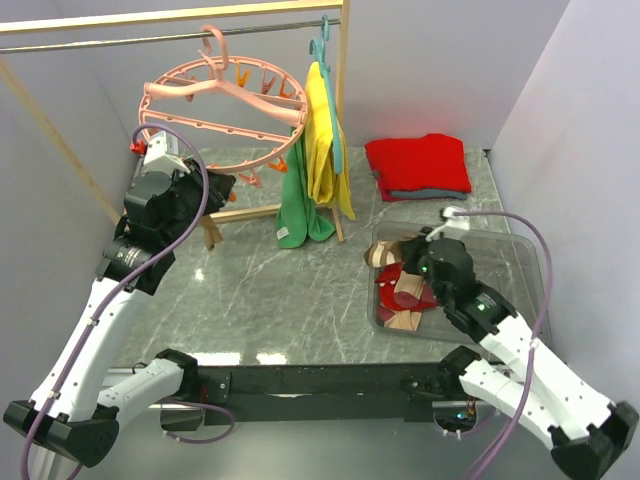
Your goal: Remove the socks clipped to the hanger
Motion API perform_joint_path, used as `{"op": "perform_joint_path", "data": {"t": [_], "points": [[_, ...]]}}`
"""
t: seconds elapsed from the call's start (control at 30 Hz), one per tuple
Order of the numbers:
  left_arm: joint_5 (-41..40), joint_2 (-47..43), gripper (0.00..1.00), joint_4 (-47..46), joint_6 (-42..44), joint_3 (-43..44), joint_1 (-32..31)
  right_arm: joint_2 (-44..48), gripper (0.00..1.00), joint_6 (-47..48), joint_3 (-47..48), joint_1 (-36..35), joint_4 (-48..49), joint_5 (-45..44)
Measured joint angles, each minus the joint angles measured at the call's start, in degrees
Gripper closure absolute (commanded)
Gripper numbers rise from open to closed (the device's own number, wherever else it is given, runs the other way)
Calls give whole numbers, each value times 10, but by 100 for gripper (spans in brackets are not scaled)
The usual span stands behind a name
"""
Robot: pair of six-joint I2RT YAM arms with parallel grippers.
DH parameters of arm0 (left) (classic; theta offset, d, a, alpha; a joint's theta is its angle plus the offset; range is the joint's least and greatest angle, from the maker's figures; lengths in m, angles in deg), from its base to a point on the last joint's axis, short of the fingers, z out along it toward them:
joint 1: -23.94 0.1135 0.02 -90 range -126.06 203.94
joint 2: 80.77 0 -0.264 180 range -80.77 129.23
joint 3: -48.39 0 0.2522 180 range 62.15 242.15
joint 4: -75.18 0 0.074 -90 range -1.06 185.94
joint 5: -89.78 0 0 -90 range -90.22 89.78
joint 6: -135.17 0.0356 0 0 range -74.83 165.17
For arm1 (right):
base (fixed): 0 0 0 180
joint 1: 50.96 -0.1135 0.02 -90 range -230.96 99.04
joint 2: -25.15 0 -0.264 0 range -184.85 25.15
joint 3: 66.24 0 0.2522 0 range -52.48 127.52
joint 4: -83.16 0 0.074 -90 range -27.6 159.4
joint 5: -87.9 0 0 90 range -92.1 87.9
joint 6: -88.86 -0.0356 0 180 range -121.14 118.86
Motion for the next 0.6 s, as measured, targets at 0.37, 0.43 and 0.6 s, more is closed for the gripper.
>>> {"op": "perform_joint_path", "data": {"t": [0.37,0.43,0.6], "points": [[9,-3,98,-3,0,0,0,74,98,-93,-64,113,-108,-1],[9,-4,98,-3,0,0,0,99,95,-103,-68,117,-124,-2],[9,-7,99,-3,0,0,0,145,89,-105,-67,121,-142,-3]]}}
